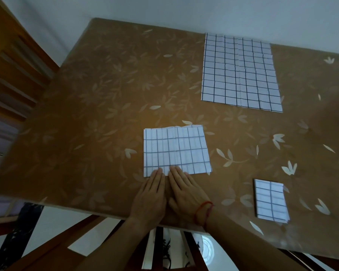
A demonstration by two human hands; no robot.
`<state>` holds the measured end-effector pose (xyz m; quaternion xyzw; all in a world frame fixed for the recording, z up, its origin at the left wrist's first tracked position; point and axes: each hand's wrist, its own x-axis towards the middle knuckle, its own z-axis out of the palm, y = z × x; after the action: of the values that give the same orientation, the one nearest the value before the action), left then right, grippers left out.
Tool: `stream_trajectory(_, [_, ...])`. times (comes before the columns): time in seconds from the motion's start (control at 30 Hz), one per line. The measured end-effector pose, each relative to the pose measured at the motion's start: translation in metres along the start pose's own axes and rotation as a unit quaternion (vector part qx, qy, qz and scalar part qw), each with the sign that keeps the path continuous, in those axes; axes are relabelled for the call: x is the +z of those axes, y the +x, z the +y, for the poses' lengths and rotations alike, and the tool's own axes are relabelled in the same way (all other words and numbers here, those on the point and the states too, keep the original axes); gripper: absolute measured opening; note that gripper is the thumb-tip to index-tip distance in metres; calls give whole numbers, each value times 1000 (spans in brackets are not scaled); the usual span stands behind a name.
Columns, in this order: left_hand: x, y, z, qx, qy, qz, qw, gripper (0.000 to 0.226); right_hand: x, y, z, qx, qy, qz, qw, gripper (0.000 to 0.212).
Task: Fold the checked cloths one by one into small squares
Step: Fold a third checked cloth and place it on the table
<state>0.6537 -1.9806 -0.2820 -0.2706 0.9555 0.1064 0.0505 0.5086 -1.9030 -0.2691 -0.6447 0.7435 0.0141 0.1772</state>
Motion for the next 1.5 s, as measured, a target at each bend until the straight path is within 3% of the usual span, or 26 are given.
stream_trajectory(0.17, [-7, -9, -9, -42, 10, 16, 999, 60, 4, -8, 14, 16, -42, -24, 999, 73])
stream_trajectory(0.43, [-11, -9, -4, -75, 6, 3, 997, 64, -4, -40, 60, 114, -73, -16, 991, 80])
stream_trajectory(0.9, [-19, -3, -2, -93, -13, 0, 996, 61, -5, -34, 56, 152, -47, 63, 985, 66])
stream_trajectory(1.1, [-32, 42, 7, -82, -41, 40, 995, 51, -27, -24, 61, 143, 25, 97, 985, 53])
stream_trajectory(1.3, [-31, 71, 10, -63, -22, 22, 998, 45, -42, -6, 81, 179, 92, 141, 969, 43])
stream_trajectory(1.4, [-27, 71, 10, -67, -15, 3, 998, 47, -55, 13, 93, 250, 167, 142, 943, 39])
stream_trajectory(1.5, [-25, 70, 9, -77, -23, -14, 997, 52, -72, 31, 97, 323, 277, 135, 895, 43])
